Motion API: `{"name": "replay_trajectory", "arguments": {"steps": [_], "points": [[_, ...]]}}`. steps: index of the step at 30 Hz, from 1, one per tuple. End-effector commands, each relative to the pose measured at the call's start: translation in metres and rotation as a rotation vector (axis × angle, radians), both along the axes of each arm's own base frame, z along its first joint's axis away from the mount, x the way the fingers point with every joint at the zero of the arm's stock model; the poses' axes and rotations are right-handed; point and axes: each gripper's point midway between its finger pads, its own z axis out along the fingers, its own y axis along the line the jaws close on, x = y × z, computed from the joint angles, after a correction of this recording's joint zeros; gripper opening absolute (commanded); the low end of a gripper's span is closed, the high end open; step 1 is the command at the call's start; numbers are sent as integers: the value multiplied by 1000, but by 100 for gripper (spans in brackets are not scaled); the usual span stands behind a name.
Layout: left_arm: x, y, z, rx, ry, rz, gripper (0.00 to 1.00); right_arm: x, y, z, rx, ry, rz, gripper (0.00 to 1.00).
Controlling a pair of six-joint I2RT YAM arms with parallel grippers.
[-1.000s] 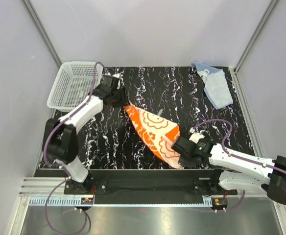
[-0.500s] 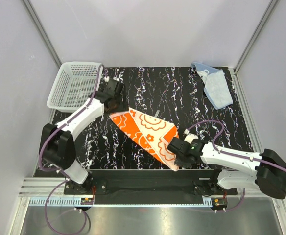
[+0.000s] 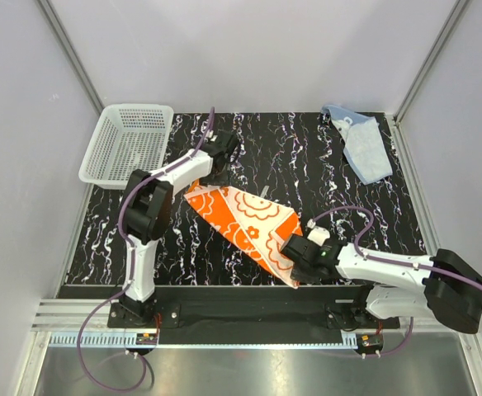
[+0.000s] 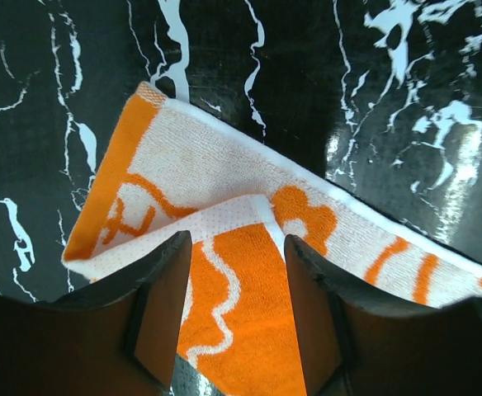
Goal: Roll the towels
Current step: Flatten the towel
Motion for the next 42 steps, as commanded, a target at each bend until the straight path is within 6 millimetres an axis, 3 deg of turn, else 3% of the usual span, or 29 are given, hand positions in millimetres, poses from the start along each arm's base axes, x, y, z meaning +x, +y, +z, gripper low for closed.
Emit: {"name": "replay_trajectory", "arguments": {"steps": [1,10,33,42], "points": [[22,0,20,24,-74,9,53,8,6,-7,12,-35,7,0],[26,-2,1,54,-45,3,51,12,7,-10,-16,-42,17,0],[24,-2,-16,110,40,-8,45,13,7,-12,-23,-42,19,0],[23,0,-13,112,34,1,31,13,7,-11,-23,-42,19,0]]}}
